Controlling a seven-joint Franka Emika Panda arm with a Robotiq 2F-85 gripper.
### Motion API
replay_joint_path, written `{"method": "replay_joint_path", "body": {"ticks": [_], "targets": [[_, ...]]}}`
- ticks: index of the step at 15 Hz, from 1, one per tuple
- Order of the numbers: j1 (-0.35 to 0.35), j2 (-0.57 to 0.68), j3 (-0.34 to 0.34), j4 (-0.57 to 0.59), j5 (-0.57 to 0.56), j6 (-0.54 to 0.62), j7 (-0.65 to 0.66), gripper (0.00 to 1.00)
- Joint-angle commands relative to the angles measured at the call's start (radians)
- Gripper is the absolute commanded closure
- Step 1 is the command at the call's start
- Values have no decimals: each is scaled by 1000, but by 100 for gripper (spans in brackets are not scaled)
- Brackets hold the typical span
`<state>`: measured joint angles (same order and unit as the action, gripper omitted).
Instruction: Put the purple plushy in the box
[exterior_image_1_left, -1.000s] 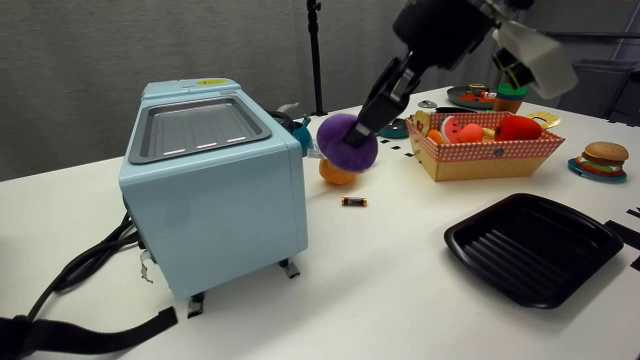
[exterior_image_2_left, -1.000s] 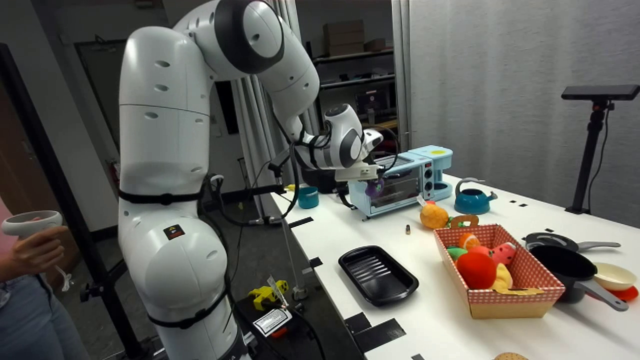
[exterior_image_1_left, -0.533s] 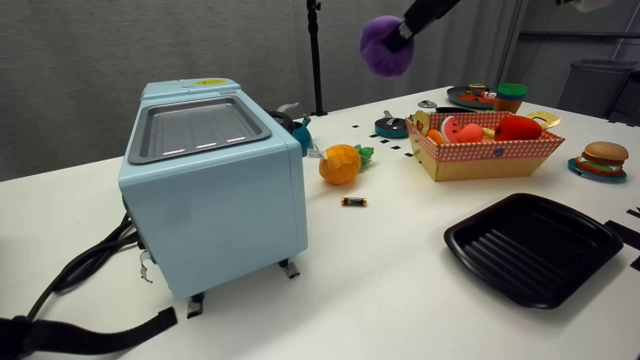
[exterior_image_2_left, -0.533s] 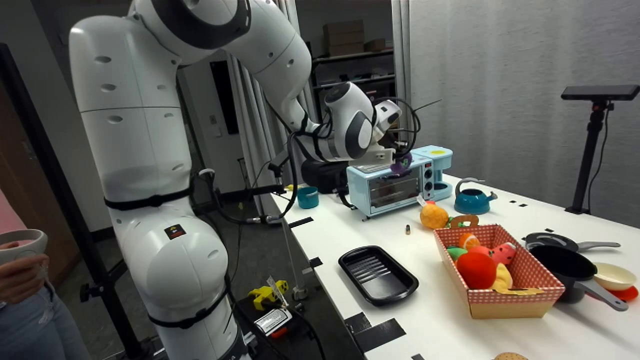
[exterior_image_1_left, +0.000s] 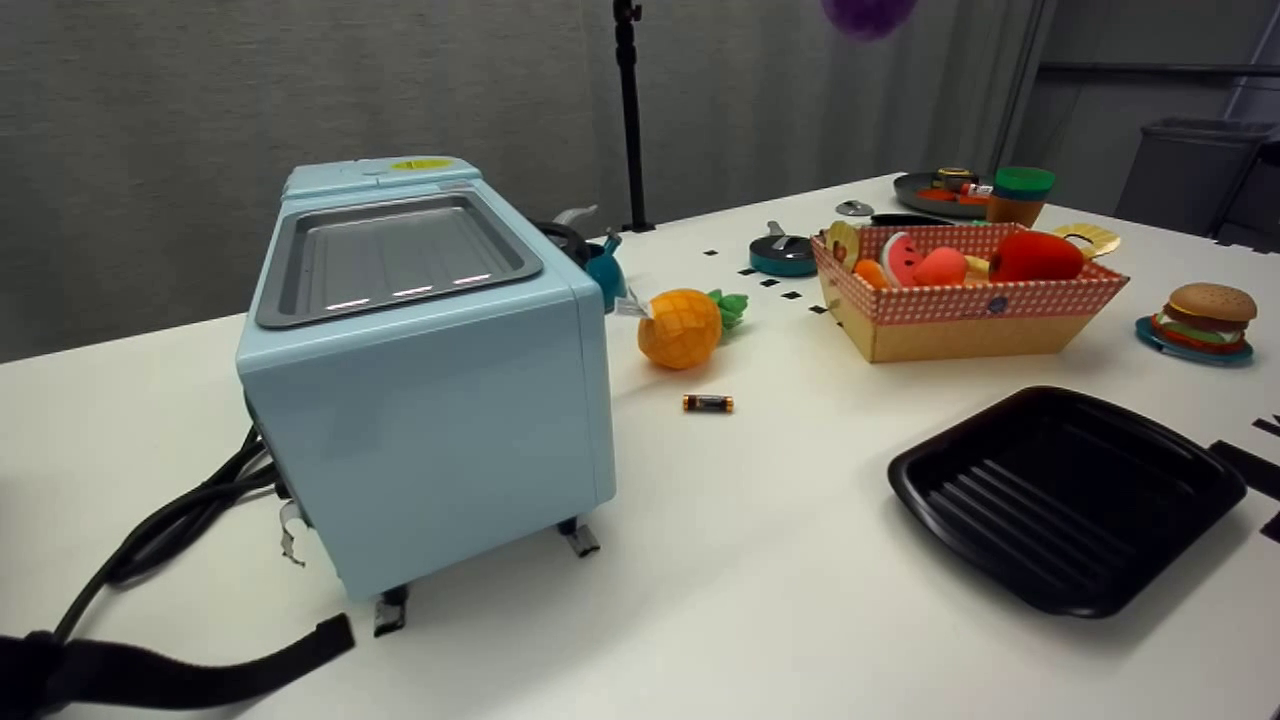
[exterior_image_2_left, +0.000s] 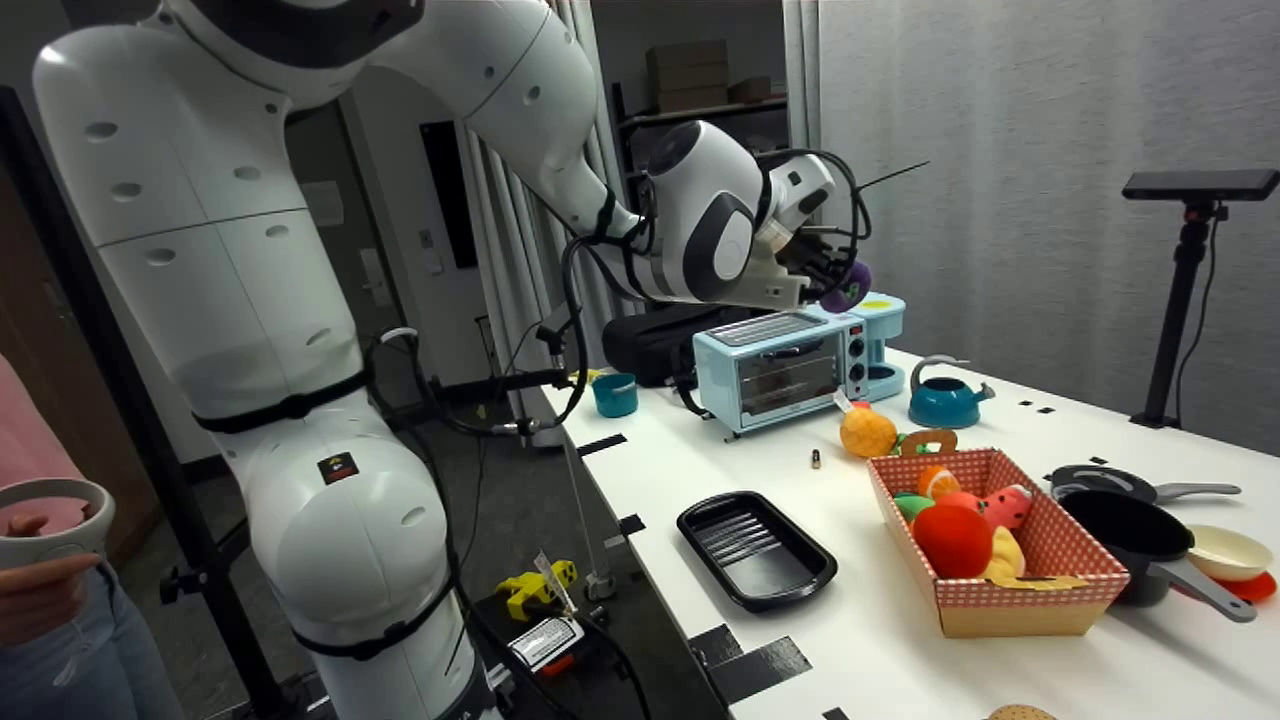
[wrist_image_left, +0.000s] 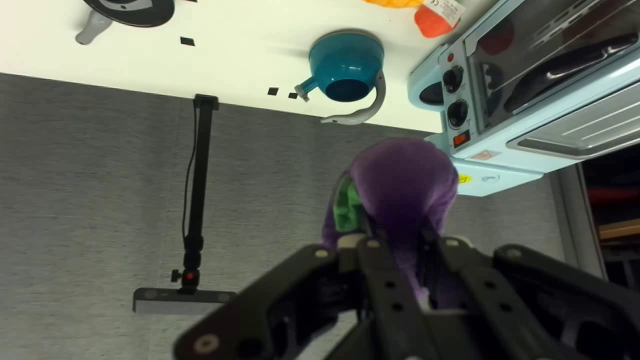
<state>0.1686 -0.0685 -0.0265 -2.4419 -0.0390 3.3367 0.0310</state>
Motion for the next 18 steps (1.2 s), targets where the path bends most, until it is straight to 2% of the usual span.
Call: {"method": "replay_joint_path", "body": {"ticks": [1,5,11,13,18], "targets": [[-45,-92,32,-35,57,-52,41,96],[-63,-105,28,-18,107,-101,83,96],[-107,-111,16,-18,143,-104,107,96],[-158,-113,39,-18,129,-111,138,96],[-217,-106,59,-20,124,-130,186,96]]}}
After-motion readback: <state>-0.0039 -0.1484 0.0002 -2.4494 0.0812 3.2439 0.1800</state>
